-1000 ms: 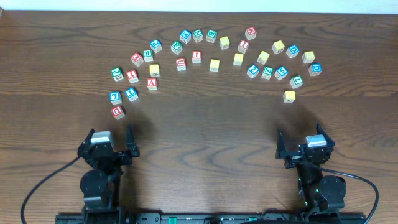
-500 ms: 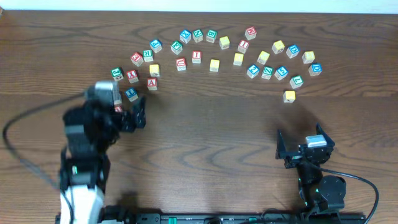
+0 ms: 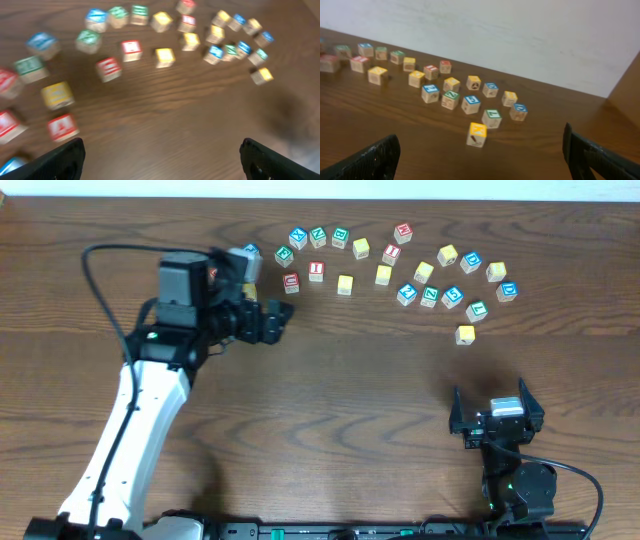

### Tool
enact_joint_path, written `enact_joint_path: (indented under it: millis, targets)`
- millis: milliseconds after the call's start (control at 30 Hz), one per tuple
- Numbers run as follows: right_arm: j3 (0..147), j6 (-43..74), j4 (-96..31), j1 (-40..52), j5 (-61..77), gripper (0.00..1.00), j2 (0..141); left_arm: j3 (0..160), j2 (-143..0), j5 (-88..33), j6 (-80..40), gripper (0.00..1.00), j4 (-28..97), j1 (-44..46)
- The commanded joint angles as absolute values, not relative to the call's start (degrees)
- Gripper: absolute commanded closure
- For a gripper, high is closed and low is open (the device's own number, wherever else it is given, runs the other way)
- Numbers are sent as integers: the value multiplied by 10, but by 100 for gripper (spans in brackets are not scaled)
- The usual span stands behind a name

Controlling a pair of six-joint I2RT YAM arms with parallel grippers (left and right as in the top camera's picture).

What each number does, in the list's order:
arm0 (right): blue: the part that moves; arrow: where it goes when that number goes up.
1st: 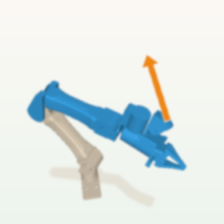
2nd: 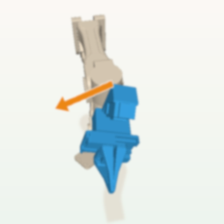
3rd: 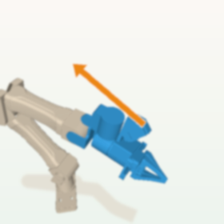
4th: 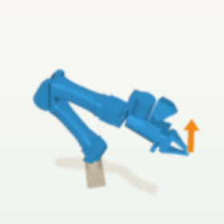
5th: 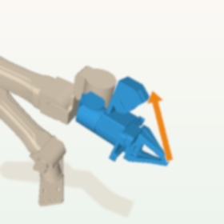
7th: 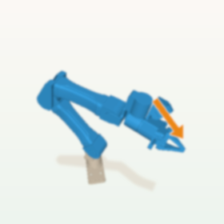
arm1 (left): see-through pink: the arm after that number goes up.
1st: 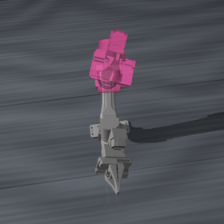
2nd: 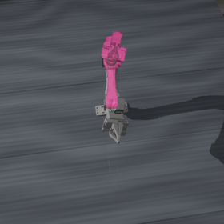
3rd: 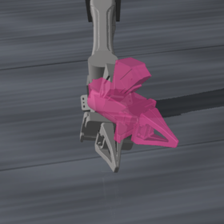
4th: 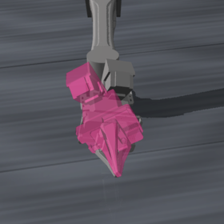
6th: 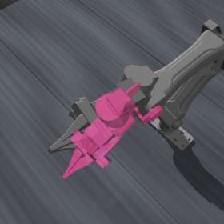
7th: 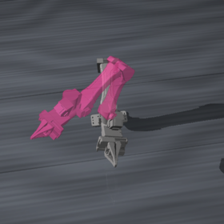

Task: Spell out CORL
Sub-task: 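Raise both arms and move them over the arc of letter blocks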

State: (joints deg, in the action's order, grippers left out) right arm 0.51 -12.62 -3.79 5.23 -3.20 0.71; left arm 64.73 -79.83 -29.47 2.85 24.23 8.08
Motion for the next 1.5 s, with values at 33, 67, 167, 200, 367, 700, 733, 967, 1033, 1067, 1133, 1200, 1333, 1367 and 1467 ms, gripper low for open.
enact_joint_path:
  millis: [33,67,167,200,367,700,733,967,1033,1067,1133,1200,1333,1367,1467]
  targets:
    - [3,-164,-37,48,-57,1,4,674,-824,-304,46,2,237,131]
    - [3,-163,-36,48,-53,1,4,674,-828,-304,44,2,235,140]
    - [3,-134,-29,49,9,1,4,674,-838,-304,44,2,233,164]
    - [3,-112,-23,49,31,1,4,674,-840,-304,43,2,234,170]
    - [3,-41,24,49,151,1,5,674,-841,-305,27,2,233,178]
    - [123,26,48,44,229,1,147,674,-841,-304,27,2,244,178]
    - [150,25,41,41,232,1,181,674,-841,-304,27,2,244,178]
    - [369,6,-45,2,320,1,432,674,-841,-304,27,2,244,178]
    - [439,6,-86,-17,344,1,503,674,-841,-304,27,2,251,178]
    - [473,6,-107,-26,356,1,539,674,-841,-304,28,2,255,178]
    - [531,6,-146,-42,379,1,598,674,-841,-304,28,2,263,177]
    - [589,4,-185,-53,395,1,655,674,-841,-303,28,2,266,177]
    - [691,-15,-249,-53,414,1,752,674,-841,-279,27,2,266,177]
    - [721,-20,-267,-52,417,1,780,674,-841,-271,27,2,266,177]
    - [806,-34,-329,-51,448,1,858,674,-841,-261,27,2,266,177]
